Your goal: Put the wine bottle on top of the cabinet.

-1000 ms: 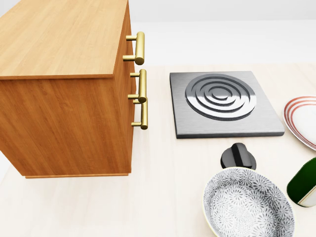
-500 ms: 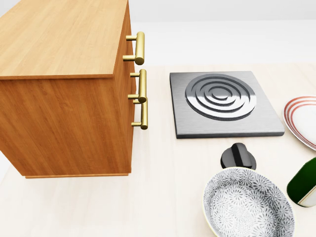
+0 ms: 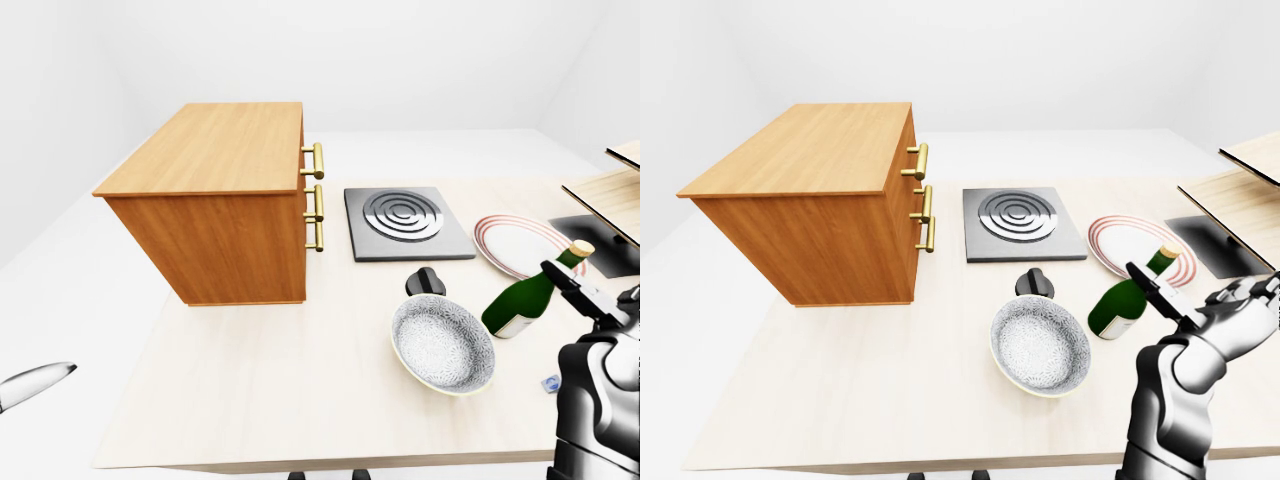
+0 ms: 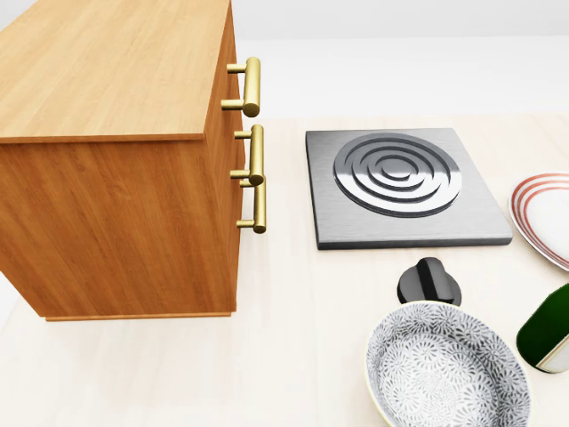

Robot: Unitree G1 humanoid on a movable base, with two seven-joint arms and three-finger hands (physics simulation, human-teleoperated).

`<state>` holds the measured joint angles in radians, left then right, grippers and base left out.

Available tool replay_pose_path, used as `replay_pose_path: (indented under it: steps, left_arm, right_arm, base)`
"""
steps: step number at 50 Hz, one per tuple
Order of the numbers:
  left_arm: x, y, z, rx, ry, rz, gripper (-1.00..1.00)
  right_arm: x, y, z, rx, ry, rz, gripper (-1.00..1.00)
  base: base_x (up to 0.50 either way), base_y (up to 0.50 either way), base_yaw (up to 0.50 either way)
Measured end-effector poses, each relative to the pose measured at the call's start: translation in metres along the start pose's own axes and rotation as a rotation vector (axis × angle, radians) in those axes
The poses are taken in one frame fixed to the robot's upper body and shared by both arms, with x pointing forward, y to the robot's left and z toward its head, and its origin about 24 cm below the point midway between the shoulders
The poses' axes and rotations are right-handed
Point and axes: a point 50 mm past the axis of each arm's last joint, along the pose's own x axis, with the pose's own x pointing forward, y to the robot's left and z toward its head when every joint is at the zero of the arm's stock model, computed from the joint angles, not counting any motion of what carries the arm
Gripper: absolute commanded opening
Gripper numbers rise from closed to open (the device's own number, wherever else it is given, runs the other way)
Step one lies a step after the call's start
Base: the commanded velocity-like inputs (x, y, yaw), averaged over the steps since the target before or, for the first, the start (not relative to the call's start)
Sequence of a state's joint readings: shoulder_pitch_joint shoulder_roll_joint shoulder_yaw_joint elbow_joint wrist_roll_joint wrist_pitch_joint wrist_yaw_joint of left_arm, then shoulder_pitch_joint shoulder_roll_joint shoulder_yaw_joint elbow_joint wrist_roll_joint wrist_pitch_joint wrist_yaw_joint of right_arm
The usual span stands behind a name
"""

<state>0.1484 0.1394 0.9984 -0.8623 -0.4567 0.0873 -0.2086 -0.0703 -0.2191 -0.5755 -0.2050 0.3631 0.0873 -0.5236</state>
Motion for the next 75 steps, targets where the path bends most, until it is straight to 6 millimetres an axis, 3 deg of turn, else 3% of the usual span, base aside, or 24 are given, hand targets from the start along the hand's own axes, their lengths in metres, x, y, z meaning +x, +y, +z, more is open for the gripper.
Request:
replay_pose_path:
  steps: [75]
  left_arm:
    - [0.0,0.003,0.004,0.011,-0.013,0.001,1.0]
  right_arm:
    - [0.01,0.007,-0.045,-0.252,0.105,0.017,1.0]
  base:
    - [0.0,0.0,0.0]
